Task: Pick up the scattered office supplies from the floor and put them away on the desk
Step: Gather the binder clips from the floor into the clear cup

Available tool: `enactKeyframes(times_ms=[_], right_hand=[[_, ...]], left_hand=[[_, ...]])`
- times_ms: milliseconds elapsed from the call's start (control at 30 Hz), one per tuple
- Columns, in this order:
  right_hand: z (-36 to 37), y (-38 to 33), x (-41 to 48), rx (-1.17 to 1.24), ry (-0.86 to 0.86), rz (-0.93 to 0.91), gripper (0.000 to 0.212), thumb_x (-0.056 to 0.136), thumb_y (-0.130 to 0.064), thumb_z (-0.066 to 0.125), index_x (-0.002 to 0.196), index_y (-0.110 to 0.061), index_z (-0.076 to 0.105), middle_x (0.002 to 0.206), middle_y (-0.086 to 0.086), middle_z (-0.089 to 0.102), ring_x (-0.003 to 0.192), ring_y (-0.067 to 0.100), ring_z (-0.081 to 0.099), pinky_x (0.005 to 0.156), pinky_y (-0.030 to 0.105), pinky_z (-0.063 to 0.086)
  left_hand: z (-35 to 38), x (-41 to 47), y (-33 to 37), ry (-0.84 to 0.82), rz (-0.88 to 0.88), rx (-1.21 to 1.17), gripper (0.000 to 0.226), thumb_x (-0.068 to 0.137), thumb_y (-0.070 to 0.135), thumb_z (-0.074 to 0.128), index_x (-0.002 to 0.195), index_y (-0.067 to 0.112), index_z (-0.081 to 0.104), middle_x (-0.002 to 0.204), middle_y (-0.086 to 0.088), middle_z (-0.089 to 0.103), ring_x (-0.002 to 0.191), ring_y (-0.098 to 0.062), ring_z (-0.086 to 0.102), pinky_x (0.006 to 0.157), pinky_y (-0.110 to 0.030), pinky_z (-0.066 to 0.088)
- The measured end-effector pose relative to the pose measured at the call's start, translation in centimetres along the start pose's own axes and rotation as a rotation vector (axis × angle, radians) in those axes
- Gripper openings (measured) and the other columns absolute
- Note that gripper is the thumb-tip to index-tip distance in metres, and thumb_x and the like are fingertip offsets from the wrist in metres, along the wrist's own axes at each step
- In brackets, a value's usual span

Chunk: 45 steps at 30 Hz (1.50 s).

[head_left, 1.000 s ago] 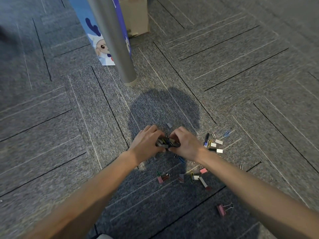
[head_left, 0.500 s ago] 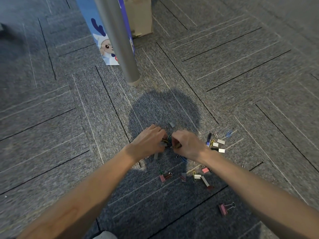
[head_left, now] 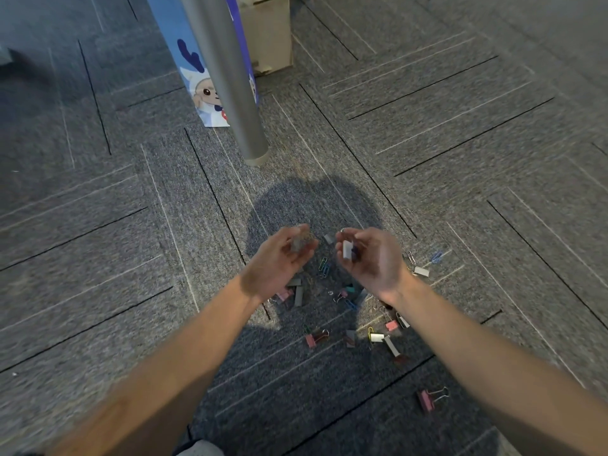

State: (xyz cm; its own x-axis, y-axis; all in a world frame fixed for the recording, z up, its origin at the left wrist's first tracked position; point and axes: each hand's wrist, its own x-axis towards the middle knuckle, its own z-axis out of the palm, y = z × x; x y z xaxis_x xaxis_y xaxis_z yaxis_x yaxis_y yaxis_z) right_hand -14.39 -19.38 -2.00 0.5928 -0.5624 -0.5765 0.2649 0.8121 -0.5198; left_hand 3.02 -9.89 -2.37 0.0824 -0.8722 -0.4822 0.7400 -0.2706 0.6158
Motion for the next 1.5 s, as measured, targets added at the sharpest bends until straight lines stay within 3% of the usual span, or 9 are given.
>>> enactKeyframes(times_ms=[167, 333, 467, 633, 800, 933, 1033, 1333, 1500], right_hand=[[0.0, 0.7, -0.3, -0.287, -0.049, 0.115, 0.019, 0.095, -0.030, 0.055, 0.086, -0.014, 0.050, 0.066, -0.001, 0.049, 0.051, 0.008, 0.044, 0.038, 0.014, 0.036], [0.1, 1.1, -0.1, -0.817, 0.018, 0.007, 0.018, 0.090, -0.018, 0.065, 0.084, -0.011, 0.050, 0.056, -0.003, 0.050, 0.041, 0.008, 0.037, 0.037, 0.018, 0.029], [1.1, 0.5, 0.5, -0.736, -0.052, 0.090, 0.024, 0.093, -0.008, 0.057, 0.116, -0.004, 0.052, 0.078, 0.008, 0.068, 0.046, 0.011, 0.050, 0.034, 0.018, 0.035], [0.8, 0.1, 1.0, -0.642, -0.110, 0.224, 0.025, 0.097, -0.003, 0.042, 0.120, 0.000, 0.051, 0.083, 0.006, 0.062, 0.056, 0.010, 0.053, 0.040, 0.016, 0.037], [0.5, 0.2, 1.8, -1.615, -0.124, -0.265, 0.010, 0.097, -0.020, 0.051, 0.103, -0.015, 0.057, 0.095, -0.005, 0.064, 0.060, 0.015, 0.061, 0.054, 0.019, 0.050], [1.0, -0.5, 1.8, -2.245, -0.322, -0.237, 0.062, 0.084, -0.057, 0.062, 0.128, -0.019, 0.039, 0.063, -0.002, 0.053, 0.052, 0.010, 0.053, 0.062, 0.028, 0.055], [0.9, -0.2, 1.8, -2.378, -0.398, -0.333, 0.061, 0.083, -0.056, 0.062, 0.122, -0.016, 0.039, 0.064, -0.001, 0.050, 0.055, 0.012, 0.052, 0.055, 0.024, 0.044], [0.6, 0.3, 1.4, -2.420, -0.486, -0.476, 0.048, 0.090, -0.056, 0.049, 0.110, -0.013, 0.040, 0.069, 0.002, 0.055, 0.063, 0.019, 0.060, 0.064, 0.034, 0.056], [1.1, 1.2, 0.9, -2.468, -0.462, -0.521, 0.032, 0.099, -0.042, 0.043, 0.109, -0.011, 0.043, 0.068, -0.001, 0.051, 0.059, 0.016, 0.053, 0.062, 0.025, 0.042]], left_hand=[[-0.1, 0.2, 0.2, -0.011, -0.038, -0.048, 0.017, 0.090, 0.026, 0.047, 0.075, 0.018, 0.047, 0.073, -0.002, 0.048, 0.061, -0.013, 0.046, 0.059, -0.025, 0.045], [-1.6, -0.3, 0.2, 0.121, 0.041, 0.733, 0.033, 0.099, 0.029, 0.042, 0.069, 0.014, 0.044, 0.054, 0.005, 0.038, 0.047, -0.011, 0.033, 0.048, -0.022, 0.032], [-2.5, -0.7, 0.5, 0.155, 0.066, 1.088, 0.024, 0.098, 0.025, 0.046, 0.080, 0.012, 0.057, 0.053, 0.008, 0.047, 0.044, -0.007, 0.039, 0.043, -0.018, 0.032], [-4.3, -1.0, 0.7, 0.140, 0.067, 1.480, 0.018, 0.099, 0.020, 0.044, 0.100, 0.020, 0.062, 0.073, -0.004, 0.065, 0.043, 0.001, 0.053, 0.044, -0.014, 0.040], [-4.3, -1.6, 1.4, 0.114, 0.022, 1.641, 0.014, 0.098, 0.030, 0.043, 0.091, 0.026, 0.054, 0.074, -0.005, 0.064, 0.057, -0.012, 0.065, 0.048, -0.023, 0.052], [-3.1, -1.7, 1.6, 0.125, -0.135, 1.918, 0.043, 0.085, 0.067, 0.041, 0.082, 0.026, 0.054, 0.066, 0.003, 0.063, 0.050, -0.008, 0.057, 0.048, -0.021, 0.052], [-2.7, -1.4, 0.8, 0.127, -0.165, 2.195, 0.067, 0.072, 0.084, 0.029, 0.064, 0.025, 0.060, 0.051, 0.005, 0.052, 0.039, -0.007, 0.048, 0.040, -0.019, 0.042], [-2.4, -0.3, 0.1, 0.138, -0.112, 2.091, 0.044, 0.087, 0.051, 0.058, 0.058, 0.017, 0.053, 0.049, 0.009, 0.050, 0.040, -0.001, 0.044, 0.040, -0.015, 0.034], [-2.6, -0.5, 0.6, 0.001, -0.121, 1.981, 0.036, 0.095, 0.040, 0.049, 0.064, 0.021, 0.050, 0.056, 0.009, 0.056, 0.045, 0.001, 0.050, 0.046, -0.013, 0.043]])
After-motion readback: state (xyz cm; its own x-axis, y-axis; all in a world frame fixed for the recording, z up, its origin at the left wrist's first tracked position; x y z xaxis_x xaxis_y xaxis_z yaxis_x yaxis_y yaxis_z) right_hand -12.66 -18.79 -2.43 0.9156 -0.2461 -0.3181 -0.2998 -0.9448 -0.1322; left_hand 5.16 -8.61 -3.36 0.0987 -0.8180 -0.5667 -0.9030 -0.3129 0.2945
